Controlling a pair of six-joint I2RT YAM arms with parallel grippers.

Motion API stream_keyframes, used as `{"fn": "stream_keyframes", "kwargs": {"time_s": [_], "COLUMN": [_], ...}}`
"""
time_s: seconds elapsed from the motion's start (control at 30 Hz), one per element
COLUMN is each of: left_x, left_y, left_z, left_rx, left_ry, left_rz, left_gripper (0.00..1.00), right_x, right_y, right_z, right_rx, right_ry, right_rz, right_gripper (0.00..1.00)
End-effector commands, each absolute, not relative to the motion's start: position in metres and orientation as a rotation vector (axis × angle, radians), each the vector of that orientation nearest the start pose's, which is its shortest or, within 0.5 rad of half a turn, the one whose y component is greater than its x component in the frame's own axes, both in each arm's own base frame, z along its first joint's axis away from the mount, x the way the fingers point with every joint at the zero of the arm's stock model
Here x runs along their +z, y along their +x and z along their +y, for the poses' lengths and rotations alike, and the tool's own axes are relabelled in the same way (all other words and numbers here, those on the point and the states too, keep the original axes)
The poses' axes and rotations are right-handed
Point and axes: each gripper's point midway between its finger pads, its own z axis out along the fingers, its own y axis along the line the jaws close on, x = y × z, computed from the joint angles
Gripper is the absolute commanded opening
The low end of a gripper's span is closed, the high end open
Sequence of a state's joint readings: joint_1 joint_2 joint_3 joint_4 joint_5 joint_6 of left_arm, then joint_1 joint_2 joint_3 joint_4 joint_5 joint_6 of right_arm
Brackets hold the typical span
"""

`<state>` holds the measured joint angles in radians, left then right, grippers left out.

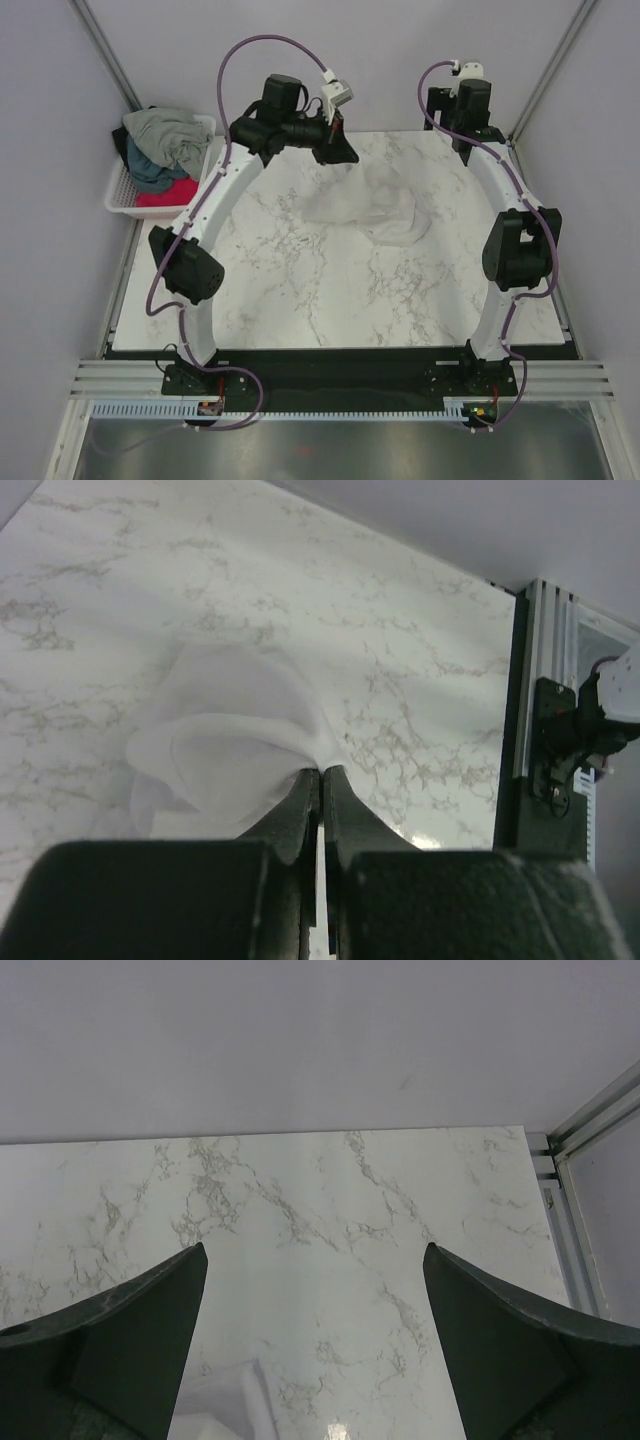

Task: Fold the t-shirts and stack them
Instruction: Flatten the tshirt out

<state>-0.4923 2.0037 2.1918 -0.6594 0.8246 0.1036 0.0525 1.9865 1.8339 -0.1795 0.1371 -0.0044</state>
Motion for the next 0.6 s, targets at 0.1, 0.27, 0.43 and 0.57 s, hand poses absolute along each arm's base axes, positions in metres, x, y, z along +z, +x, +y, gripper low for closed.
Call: {"fn": "stream_keyframes", "kwargs": {"time_s": [0.1,0.27,0.43,0.57], "left_x": [0.303,0.271,0.244,0.218], "left_y": [0.333,0.311,0.287,0.276], "left_z": [-0.281,-0.244,-0.218,-0.207], "left_rx": [-0.953,-0.948,-1.080,-1.160], "left_ry": [1.247,1.238,1.095,1.077], "left_rz": [1.896,2.096,2.360,2.568], "left_gripper": [0.02,0.02,0.02,0.02], "right_x": [0.271,0.252,0.213,0.163], "right_y": [0.592,0.593,0.591,0.597], "right_z": [0.019,0.056,0.100,0.121], "right_rx": [-0.007,0.197,0.402,0.469], "right_ry": [0.038,-0.081,-0.185,-0.157], "right_rz": [1.878,1.918,1.988,2.075], "right_gripper": [0.98,0.98,0.98,0.98]}}
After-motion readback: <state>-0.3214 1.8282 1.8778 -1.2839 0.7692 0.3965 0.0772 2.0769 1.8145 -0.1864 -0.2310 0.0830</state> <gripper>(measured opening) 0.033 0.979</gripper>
